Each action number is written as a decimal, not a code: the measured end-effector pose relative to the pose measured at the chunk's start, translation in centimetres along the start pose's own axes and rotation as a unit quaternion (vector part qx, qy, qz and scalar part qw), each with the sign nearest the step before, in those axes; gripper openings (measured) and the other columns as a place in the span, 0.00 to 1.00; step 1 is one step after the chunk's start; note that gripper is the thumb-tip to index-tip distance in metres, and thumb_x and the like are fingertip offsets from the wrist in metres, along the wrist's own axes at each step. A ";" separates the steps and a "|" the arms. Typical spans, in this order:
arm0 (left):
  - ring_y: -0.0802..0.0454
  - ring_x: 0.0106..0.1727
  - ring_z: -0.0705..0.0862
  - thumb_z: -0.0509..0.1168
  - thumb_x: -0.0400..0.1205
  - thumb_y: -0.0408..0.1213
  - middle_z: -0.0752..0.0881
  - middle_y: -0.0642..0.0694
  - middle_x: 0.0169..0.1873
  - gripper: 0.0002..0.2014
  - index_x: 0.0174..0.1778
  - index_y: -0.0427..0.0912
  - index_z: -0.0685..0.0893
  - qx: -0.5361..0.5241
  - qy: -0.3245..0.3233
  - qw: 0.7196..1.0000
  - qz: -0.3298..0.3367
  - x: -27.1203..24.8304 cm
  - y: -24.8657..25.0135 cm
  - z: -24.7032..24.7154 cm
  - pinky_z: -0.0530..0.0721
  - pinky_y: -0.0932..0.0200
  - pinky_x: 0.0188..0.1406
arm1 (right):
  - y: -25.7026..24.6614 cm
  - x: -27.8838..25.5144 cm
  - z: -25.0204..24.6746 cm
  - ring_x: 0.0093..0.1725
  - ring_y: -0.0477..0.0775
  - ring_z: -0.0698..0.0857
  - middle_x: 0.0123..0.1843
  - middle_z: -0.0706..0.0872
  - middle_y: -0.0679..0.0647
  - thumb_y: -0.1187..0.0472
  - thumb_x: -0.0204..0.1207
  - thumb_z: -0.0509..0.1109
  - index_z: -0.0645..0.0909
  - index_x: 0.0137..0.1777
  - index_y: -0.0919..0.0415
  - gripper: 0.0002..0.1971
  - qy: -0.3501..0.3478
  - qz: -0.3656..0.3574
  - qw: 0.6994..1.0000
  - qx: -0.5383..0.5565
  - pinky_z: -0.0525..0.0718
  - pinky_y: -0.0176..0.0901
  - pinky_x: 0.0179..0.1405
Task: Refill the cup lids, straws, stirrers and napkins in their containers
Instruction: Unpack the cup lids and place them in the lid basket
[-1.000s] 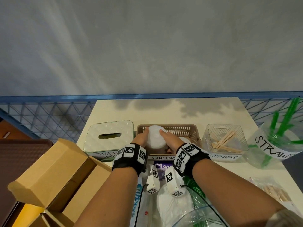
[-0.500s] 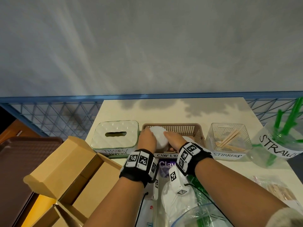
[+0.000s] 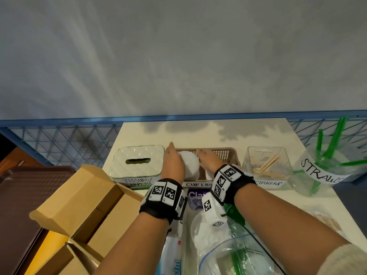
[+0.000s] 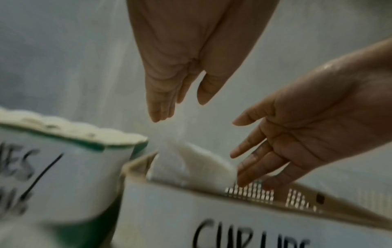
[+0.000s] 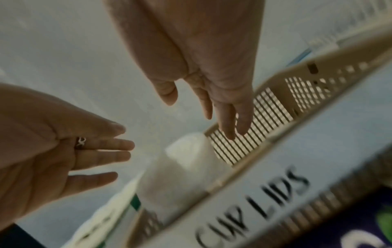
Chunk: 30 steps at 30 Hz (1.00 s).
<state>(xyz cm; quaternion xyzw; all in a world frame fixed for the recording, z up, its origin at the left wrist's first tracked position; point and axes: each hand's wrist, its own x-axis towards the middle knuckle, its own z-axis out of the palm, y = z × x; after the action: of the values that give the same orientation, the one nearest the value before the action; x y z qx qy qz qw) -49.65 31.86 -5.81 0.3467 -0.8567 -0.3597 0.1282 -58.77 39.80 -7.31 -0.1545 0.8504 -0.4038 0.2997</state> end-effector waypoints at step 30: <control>0.36 0.61 0.78 0.57 0.83 0.35 0.81 0.31 0.57 0.14 0.59 0.29 0.76 0.062 -0.181 0.981 -0.034 -15.7 -1.8 1.5 0.72 0.52 0.61 | 11.0 -20.5 3.2 0.51 0.54 0.83 0.58 0.83 0.56 0.50 0.77 0.68 0.69 0.65 0.54 0.20 -0.018 0.085 0.994 0.067 0.84 0.42 0.42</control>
<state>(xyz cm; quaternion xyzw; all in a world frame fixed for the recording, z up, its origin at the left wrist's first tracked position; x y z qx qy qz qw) -38.07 42.51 -7.70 0.3122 -0.8739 -0.3672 -0.0628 -41.10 55.17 -9.56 -0.0688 0.8260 -0.4301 0.3578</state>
